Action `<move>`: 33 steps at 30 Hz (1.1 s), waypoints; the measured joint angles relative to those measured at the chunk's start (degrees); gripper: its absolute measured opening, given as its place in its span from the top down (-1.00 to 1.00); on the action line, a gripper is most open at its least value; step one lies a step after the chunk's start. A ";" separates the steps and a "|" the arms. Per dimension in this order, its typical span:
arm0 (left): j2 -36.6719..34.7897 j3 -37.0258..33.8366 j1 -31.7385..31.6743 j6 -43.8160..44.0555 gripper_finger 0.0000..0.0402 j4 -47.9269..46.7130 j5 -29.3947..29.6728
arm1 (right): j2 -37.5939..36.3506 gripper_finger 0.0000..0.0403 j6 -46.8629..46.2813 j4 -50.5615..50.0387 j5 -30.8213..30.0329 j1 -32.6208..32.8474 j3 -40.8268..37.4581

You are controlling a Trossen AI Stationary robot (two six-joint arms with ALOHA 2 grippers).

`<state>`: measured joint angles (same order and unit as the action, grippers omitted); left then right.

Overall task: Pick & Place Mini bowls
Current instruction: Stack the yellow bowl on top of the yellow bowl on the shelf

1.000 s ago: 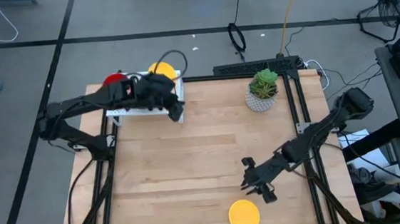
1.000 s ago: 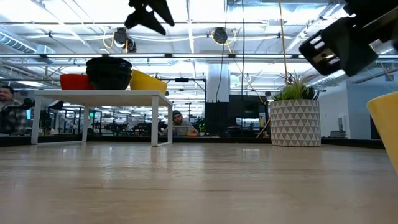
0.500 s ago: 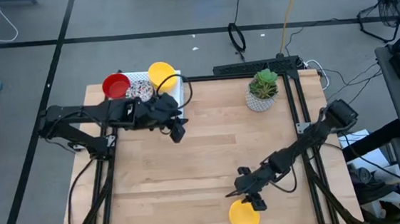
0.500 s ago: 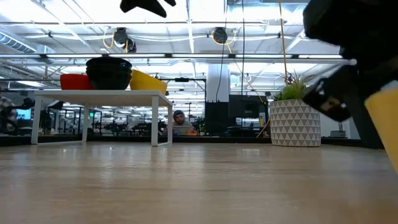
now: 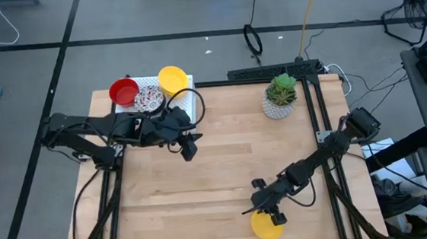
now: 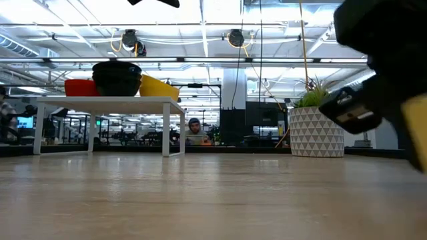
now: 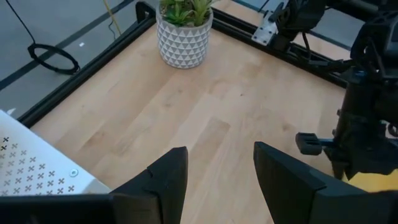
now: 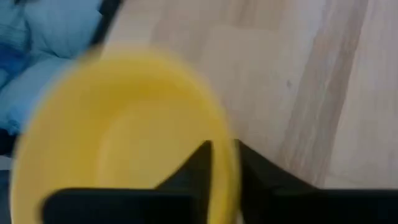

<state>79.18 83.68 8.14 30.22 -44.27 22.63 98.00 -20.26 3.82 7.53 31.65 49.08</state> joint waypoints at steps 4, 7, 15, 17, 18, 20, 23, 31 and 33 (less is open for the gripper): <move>0.00 0.00 0.00 -0.13 0.07 -0.01 -0.18 | -1.83 0.95 -0.45 1.53 -0.20 -1.34 -0.07; 0.00 0.00 -0.02 -1.29 0.07 -0.06 -2.50 | -4.00 0.98 -0.29 2.94 -0.26 -3.22 -0.04; 1.26 -0.11 0.78 -1.57 0.07 -1.30 -8.65 | -9.18 0.99 2.51 1.95 -4.85 -13.17 -0.04; 2.95 -0.04 1.01 -1.69 0.07 -0.93 -8.41 | -10.19 0.99 4.18 1.80 -8.26 -15.86 -0.04; 3.67 -0.04 1.10 -2.29 0.07 -1.37 -7.88 | -10.69 0.99 5.33 2.06 -10.76 -17.14 -0.04; 5.74 -0.11 1.41 -3.54 0.07 -2.17 -6.69 | -11.36 0.99 7.46 3.27 -17.19 -19.55 -0.04; 8.67 -0.09 1.41 -6.41 0.07 -2.01 -2.76 | -11.62 0.99 11.49 5.61 -27.46 -22.32 -0.04; 15.46 -0.07 0.60 -18.21 0.07 0.69 7.88 | -11.68 1.00 18.69 11.52 -38.89 -28.03 -0.04; 16.91 -0.09 -0.16 -21.16 0.07 2.21 9.76 | -11.68 1.00 20.42 13.08 -39.25 -28.83 -0.04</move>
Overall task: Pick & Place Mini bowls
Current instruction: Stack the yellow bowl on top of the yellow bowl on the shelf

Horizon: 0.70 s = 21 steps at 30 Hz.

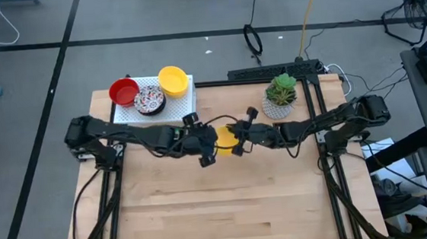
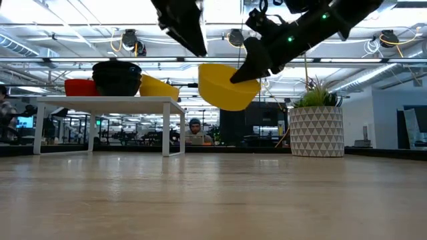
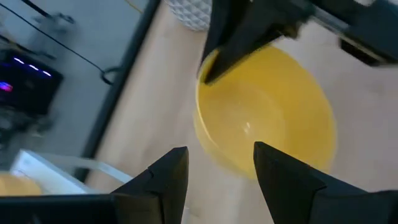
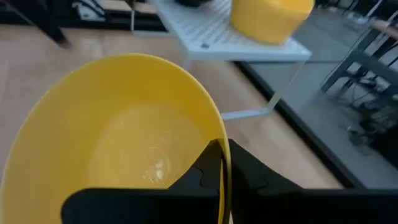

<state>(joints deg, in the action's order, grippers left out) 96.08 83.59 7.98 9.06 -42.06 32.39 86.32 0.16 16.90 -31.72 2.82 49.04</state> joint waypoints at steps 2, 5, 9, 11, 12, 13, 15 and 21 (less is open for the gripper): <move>0.98 0.00 -0.88 -2.50 0.07 1.46 1.62 | 0.00 1.00 2.32 1.62 0.04 -0.58 0.00; 2.07 0.04 -2.40 -4.61 0.07 2.78 3.58 | 0.00 1.00 6.27 3.04 -0.01 -0.65 0.00; 2.12 0.04 -4.43 -5.56 0.07 2.79 3.71 | 0.07 1.00 11.50 4.99 -0.66 -0.72 0.00; 2.11 0.09 -5.40 -5.77 0.07 2.86 3.45 | 0.07 1.00 14.33 6.06 -1.18 -0.74 0.00; 2.11 0.09 -5.88 -5.87 0.07 2.83 3.16 | 0.09 1.00 15.65 6.76 -1.18 -0.76 0.00; 2.11 0.09 -6.27 -6.17 0.07 2.83 2.75 | 0.10 1.00 17.15 7.53 -1.18 -0.76 -0.02; 2.07 0.11 -7.07 -7.08 0.07 2.83 1.39 | 0.11 1.00 20.12 9.37 -1.18 -0.76 -0.02; 2.07 0.13 -8.20 -8.51 0.32 3.63 -0.03 | 0.11 1.00 23.57 11.93 -1.05 -0.76 -0.02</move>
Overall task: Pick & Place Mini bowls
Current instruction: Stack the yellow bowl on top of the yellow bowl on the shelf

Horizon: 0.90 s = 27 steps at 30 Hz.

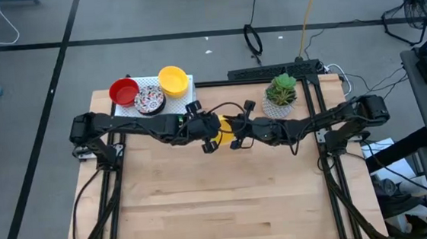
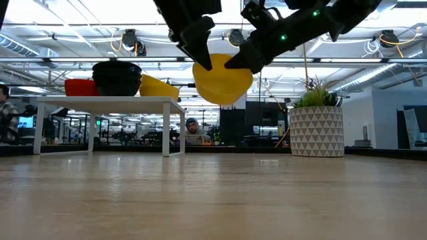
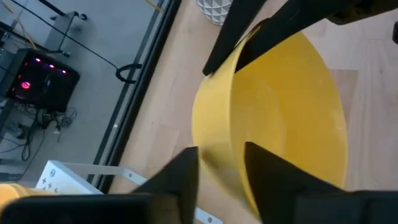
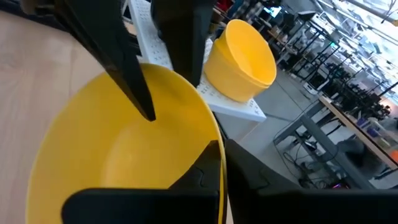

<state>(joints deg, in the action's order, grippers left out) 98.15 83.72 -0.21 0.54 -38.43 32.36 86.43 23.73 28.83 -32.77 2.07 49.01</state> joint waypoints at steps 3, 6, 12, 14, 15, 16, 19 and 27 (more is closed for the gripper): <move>0.00 0.00 -0.44 -1.14 0.62 0.86 0.50 | 0.00 0.98 -0.12 -0.03 0.02 0.00 0.00; 0.03 -0.04 -0.74 -2.01 0.91 1.66 1.70 | -0.12 0.93 -1.08 -0.44 0.60 0.05 0.00; 0.07 -0.11 -1.44 -1.95 0.92 1.96 0.67 | -0.33 0.64 -1.62 -1.52 2.31 0.20 0.02; 0.07 -0.11 -1.78 -2.04 0.95 2.32 -0.50 | -1.60 0.47 -1.62 -3.98 3.08 0.30 0.07; 0.10 -0.11 -2.03 -2.02 0.96 2.33 -1.45 | -2.27 0.39 -1.86 -5.18 3.42 0.38 0.11; 0.11 -0.11 -2.32 -1.98 0.97 2.31 -2.46 | -3.07 0.30 -2.19 -6.58 4.09 0.46 0.13; 0.09 -0.11 -3.29 -1.85 0.94 2.19 -3.68 | -7.32 0.08 -5.21 -14.12 7.06 0.79 0.07; -1.74 0.77 -9.07 -1.76 0.96 0.69 -3.89 | -22.36 -0.06 -16.47 -33.84 21.96 0.79 0.07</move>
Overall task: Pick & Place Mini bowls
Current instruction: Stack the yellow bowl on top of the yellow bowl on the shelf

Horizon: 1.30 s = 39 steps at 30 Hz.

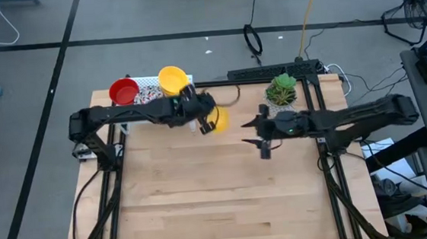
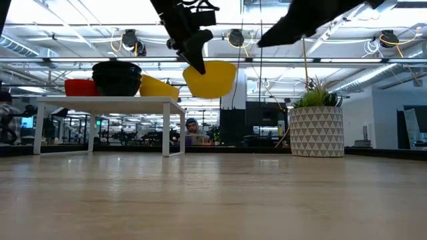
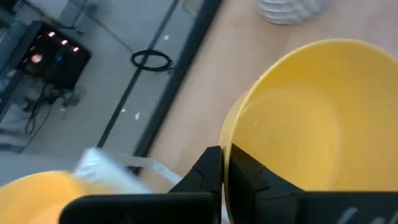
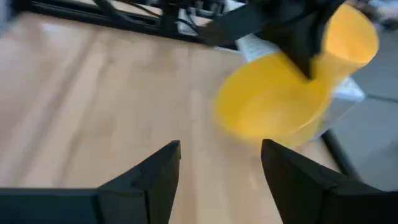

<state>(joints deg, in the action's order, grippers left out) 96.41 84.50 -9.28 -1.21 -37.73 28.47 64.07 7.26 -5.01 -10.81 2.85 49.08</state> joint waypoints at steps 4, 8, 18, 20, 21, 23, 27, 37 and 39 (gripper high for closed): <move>-2.06 4.34 -4.58 0.22 0.94 -3.48 -0.47 | -5.04 0.00 -2.19 -4.83 2.22 0.00 -0.14; -3.39 10.88 -9.96 0.21 0.89 -10.05 -0.02 | -8.55 0.05 -2.17 -5.18 2.09 -0.07 -2.25; -3.97 24.14 -24.87 4.26 0.90 -28.01 -2.11 | -11.47 0.09 -2.11 -4.94 2.02 -0.11 -8.61; -3.97 24.25 -27.45 5.03 0.89 -30.42 -4.12 | -11.47 0.09 -2.11 -4.97 1.97 -0.11 -9.26; -3.91 24.25 -28.52 5.38 0.90 -31.76 -5.37 | -11.47 0.09 -2.11 -4.75 1.97 -0.11 -9.57; -3.86 24.22 -30.94 6.45 0.95 -34.84 -7.67 | -11.48 0.09 -2.11 -4.15 1.95 -0.11 -10.50; -3.88 23.07 -34.25 7.74 0.95 -36.46 -12.92 | -11.47 0.10 -1.90 -2.54 1.94 -0.11 -11.65; -3.86 19.39 -38.05 7.40 0.97 -35.51 -17.62 | -11.47 0.10 -2.07 -2.48 1.93 -0.11 -11.65; -3.86 18.46 -38.09 7.02 0.93 -34.91 -18.17 | -11.47 0.11 -2.08 -2.39 1.93 -0.11 -11.65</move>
<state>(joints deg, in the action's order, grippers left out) 92.55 102.95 -47.37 5.80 -72.64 10.30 52.60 5.18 -7.40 -8.88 2.74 37.43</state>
